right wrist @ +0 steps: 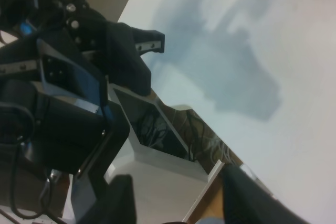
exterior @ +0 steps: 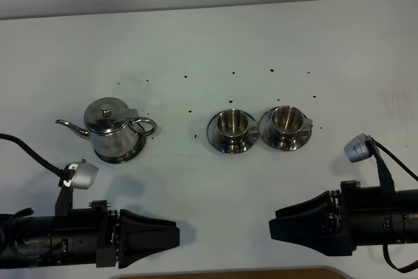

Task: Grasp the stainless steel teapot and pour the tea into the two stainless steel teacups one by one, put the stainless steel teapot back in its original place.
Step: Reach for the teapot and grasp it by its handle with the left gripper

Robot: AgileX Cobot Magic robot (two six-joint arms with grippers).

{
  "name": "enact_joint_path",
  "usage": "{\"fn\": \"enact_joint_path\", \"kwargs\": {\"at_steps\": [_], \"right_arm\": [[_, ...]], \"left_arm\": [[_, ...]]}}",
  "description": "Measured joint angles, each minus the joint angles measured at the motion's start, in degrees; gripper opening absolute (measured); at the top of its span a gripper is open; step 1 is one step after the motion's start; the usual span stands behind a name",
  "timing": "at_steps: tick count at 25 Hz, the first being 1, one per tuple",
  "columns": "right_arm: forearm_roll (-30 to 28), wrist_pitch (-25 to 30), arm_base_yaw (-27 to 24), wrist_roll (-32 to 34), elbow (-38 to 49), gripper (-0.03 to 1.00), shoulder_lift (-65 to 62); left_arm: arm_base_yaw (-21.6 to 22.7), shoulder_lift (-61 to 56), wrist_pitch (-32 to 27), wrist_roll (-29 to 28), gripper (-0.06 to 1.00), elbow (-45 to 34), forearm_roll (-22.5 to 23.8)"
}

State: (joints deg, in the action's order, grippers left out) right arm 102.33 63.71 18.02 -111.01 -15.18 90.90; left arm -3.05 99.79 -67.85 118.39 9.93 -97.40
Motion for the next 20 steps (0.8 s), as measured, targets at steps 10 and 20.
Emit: {"fn": "enact_joint_path", "kwargs": {"at_steps": [10,20], "right_arm": [[0.0,0.0,0.0,0.0,0.0,0.39,0.0],[0.0,0.0,0.0,0.0,0.0,0.39,0.0]], "left_arm": [[0.0,0.0,0.0,0.0,0.39,0.0,0.0],[0.0,0.1,0.0,-0.1,0.39,2.1,-3.2]]}}
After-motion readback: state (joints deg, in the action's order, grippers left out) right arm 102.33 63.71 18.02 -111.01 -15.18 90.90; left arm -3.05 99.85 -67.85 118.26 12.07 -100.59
